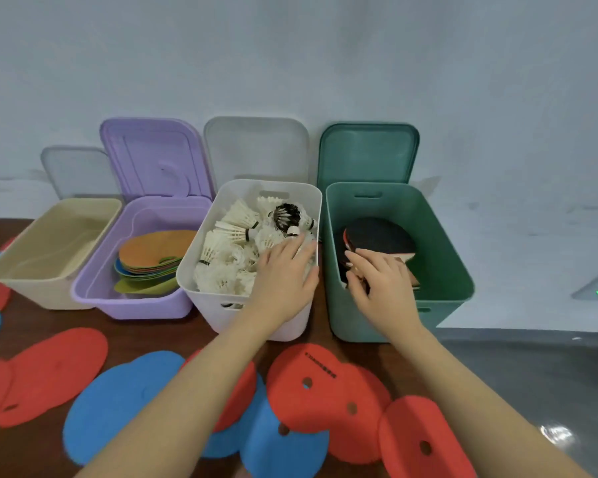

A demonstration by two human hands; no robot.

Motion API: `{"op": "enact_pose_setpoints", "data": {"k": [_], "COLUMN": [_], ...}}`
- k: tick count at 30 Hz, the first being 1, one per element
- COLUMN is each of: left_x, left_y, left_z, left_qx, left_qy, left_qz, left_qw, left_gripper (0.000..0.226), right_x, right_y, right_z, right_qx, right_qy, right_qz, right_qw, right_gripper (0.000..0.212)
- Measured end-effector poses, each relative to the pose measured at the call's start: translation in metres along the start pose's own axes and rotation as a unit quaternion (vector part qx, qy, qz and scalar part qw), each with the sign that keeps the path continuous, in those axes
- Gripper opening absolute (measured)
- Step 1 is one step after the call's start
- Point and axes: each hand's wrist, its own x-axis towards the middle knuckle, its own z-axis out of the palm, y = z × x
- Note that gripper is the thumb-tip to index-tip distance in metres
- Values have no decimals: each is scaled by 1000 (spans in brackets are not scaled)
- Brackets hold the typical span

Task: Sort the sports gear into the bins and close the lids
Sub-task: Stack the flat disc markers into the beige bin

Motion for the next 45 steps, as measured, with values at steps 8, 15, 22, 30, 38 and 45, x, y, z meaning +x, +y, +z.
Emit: {"op": "enact_pose_setpoints", "data": {"k": [8,15,22,30,38,45], "left_x": [-73,-127,-162,-180,-184,-176], "left_y": [0,30,81,115,122,111], "left_z": [-5,31,101,151,161,155], "left_qx": [-9,-38,-16,17,-42,-170], "left_qy": [32,-54,-251,-325,-307,-166], "left_qz": [6,-22,-43,-79,-129,-182], "left_qw": [999,998,967,942,942,954], "left_gripper": [48,48,61,60,69,51], "right_x": [-59,-128,-180,-206,-195,-175], "right_y": [-28,20,79,102,110,91], "right_z": [-14,1,11,19,29,33], "right_qx": [49,19,-70,-40,82,130], "right_qy": [40,-150,-377,-350,-228,-146], "right_qz": [-76,1,96,105,108,106], "right_qw": [995,989,919,930,964,975], "right_gripper": [30,36,56,56,23,17]}}
